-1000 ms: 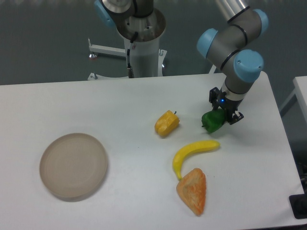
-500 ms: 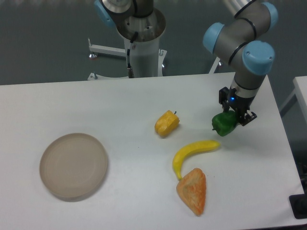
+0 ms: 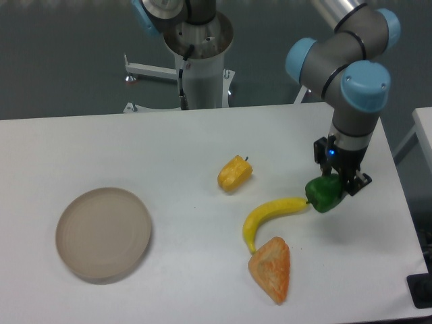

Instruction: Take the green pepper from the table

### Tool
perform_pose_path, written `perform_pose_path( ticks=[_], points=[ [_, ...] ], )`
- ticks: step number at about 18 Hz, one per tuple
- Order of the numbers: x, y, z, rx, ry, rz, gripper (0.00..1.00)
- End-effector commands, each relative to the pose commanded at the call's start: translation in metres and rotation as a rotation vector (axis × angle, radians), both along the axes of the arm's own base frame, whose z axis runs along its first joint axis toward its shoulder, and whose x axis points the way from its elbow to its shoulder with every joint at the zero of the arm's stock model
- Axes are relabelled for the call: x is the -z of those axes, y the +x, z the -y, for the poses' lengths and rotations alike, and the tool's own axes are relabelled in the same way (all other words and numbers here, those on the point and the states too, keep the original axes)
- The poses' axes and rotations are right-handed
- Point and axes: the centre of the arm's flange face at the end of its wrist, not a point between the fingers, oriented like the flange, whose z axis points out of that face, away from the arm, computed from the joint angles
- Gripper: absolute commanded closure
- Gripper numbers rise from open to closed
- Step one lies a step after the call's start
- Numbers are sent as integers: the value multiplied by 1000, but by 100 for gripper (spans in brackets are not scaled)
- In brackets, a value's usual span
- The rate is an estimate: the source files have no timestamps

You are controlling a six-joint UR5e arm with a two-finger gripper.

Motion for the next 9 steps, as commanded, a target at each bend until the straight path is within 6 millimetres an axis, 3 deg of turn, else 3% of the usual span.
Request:
perform_pose_path(
  ticks=[2, 9],
  points=[
    [3, 8, -15, -8, 8, 4, 70],
    [4, 15, -37, -16, 26, -1, 70]
  ],
)
